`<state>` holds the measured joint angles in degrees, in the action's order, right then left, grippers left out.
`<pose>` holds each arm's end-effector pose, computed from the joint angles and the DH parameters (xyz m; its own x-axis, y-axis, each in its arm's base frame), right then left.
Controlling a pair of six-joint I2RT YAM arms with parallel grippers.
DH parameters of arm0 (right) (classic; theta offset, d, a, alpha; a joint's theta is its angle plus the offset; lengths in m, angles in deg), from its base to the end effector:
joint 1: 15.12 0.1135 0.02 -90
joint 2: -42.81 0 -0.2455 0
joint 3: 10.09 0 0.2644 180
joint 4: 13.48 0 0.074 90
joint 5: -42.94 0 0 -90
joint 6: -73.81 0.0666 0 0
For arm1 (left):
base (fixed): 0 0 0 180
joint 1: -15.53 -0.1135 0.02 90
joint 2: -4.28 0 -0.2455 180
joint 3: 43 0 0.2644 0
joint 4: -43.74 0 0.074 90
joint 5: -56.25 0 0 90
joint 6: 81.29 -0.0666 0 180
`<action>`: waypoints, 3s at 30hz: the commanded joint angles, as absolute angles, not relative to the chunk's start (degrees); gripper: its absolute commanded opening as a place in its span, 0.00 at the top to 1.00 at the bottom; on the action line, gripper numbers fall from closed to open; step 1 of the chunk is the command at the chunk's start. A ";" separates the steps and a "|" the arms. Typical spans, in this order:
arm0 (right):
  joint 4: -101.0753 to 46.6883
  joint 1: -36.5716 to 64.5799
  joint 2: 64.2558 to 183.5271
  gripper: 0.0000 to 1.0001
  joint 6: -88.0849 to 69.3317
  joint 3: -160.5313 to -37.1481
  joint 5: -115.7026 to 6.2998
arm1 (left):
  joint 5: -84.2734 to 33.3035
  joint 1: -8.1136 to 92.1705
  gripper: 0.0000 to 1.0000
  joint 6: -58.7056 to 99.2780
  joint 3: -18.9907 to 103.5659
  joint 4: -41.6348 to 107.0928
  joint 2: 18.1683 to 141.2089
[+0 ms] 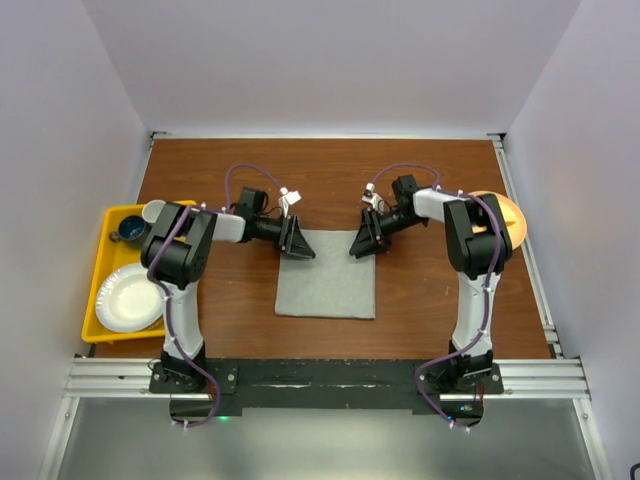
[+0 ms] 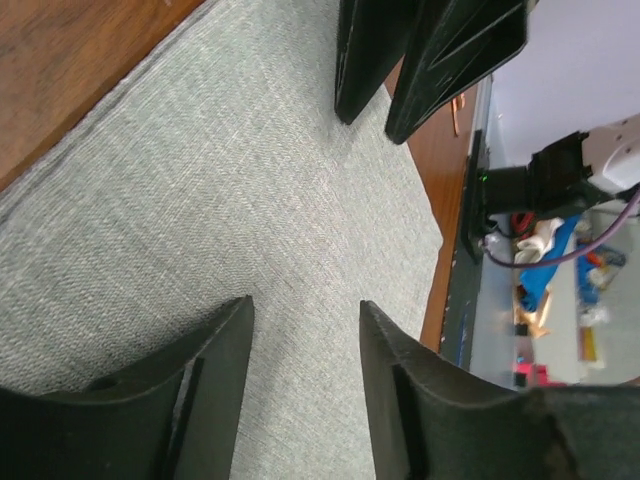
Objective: Fold the napkin into a case and place the utensils inside
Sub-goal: Smooth out the lower triangle-folded napkin at the center of the board, then pick up the lower triangle-folded napkin from the center of the board, then fold the lower triangle-folded napkin at the center of the board.
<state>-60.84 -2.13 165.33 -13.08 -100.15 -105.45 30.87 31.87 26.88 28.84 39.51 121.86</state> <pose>0.3715 0.1439 0.0714 -0.9720 -0.1950 -0.1310 -0.2121 0.4882 0.8466 0.3517 -0.1658 0.0632 -0.9096 0.1274 -0.3954 0.4153 0.3026 -0.8579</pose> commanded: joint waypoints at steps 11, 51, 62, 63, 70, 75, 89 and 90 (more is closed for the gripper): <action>-78.28 -4.05 158.64 0.34 -29.80 -118.74 -87.76 | 21.63 29.06 0.39 -6.94 38.67 9.53 103.86; -78.02 -5.28 166.57 0.88 -35.52 -120.94 -92.85 | 12.93 26.78 0.41 0.61 36.30 15.24 99.38; -70.90 -3.88 157.08 1.00 -40.53 -112.60 -90.75 | 7.39 26.08 0.38 4.05 34.89 17.00 98.06; -70.72 -3.52 156.46 1.00 -42.36 -112.07 -90.22 | 7.04 25.99 0.37 4.22 34.89 17.00 97.80; -67.21 0.43 149.69 1.00 -51.42 -105.92 -85.39 | 4.58 25.37 0.34 3.43 35.16 14.02 96.66; -64.57 3.68 144.69 1.00 -59.50 -100.47 -82.05 | 3.70 24.32 0.33 3.61 35.16 12.79 95.87; -61.93 9.66 135.72 1.00 -78.04 -89.92 -81.34 | 2.29 21.94 0.32 3.17 34.37 10.94 94.20; -61.93 10.10 135.19 1.00 -79.20 -89.31 -81.42 | 2.20 21.86 0.32 3.17 34.37 10.94 94.19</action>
